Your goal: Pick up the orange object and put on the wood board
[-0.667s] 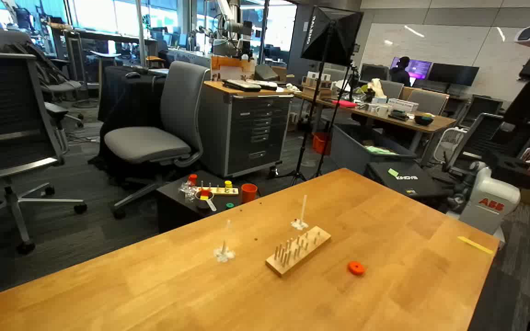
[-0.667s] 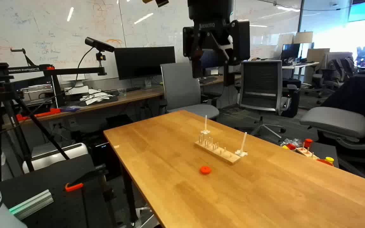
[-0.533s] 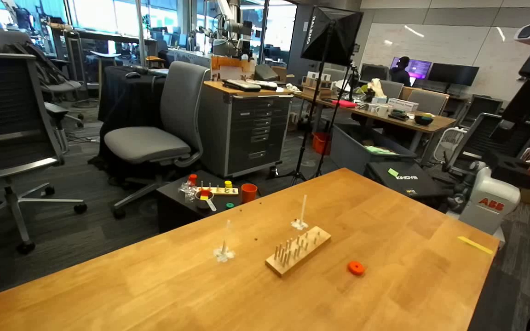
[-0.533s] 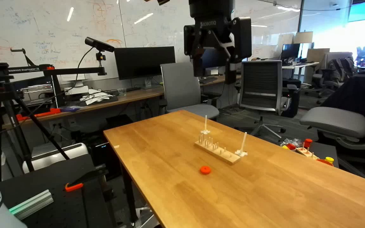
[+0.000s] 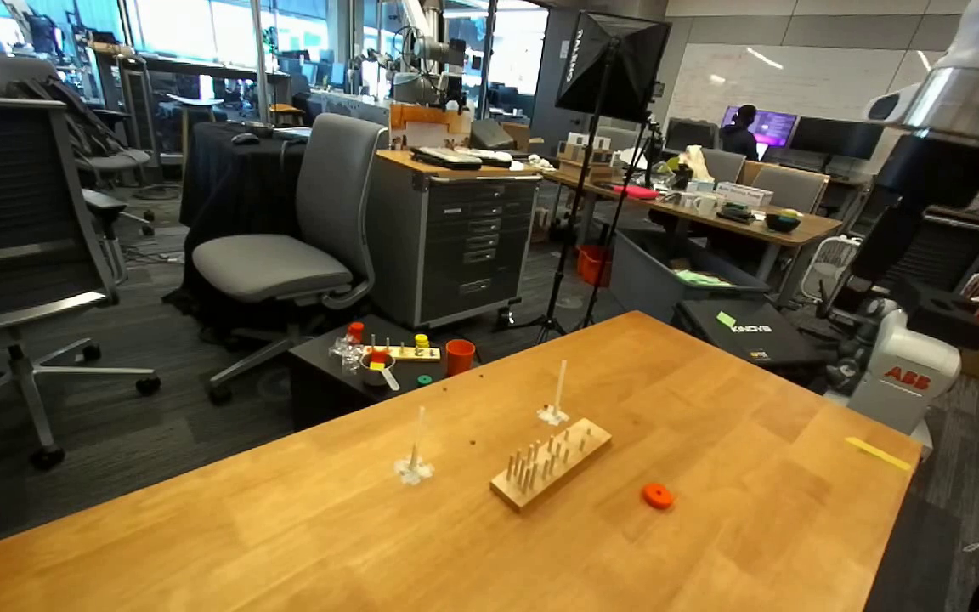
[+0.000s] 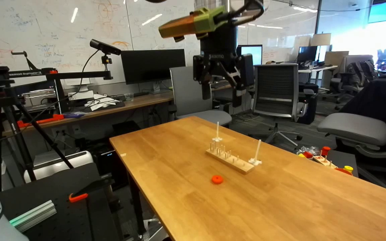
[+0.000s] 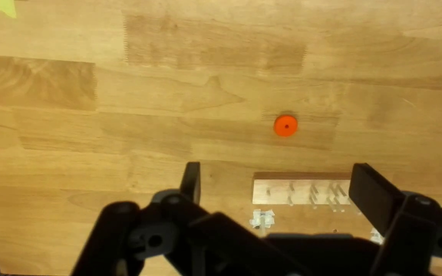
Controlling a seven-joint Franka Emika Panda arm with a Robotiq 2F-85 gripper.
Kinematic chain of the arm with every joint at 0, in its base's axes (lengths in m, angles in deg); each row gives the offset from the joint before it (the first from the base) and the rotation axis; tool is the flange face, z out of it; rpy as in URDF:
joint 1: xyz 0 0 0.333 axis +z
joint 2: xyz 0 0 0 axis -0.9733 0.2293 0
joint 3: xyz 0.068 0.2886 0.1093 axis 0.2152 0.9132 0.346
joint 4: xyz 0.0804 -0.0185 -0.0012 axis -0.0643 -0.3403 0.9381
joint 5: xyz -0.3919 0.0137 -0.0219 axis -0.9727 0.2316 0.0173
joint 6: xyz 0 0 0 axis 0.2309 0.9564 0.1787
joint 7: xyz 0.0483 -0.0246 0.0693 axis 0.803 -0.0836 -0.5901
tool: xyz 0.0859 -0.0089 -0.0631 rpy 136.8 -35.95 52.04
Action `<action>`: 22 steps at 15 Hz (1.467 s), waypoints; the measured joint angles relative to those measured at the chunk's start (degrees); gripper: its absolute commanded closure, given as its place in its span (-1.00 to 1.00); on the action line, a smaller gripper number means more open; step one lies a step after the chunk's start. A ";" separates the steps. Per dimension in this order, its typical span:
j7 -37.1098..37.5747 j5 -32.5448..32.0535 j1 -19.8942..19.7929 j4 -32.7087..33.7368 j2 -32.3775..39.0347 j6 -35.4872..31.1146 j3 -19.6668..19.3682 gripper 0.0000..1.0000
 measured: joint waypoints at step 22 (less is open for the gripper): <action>16.63 -12.05 8.26 24.47 47.79 -10.95 4.27 -1.00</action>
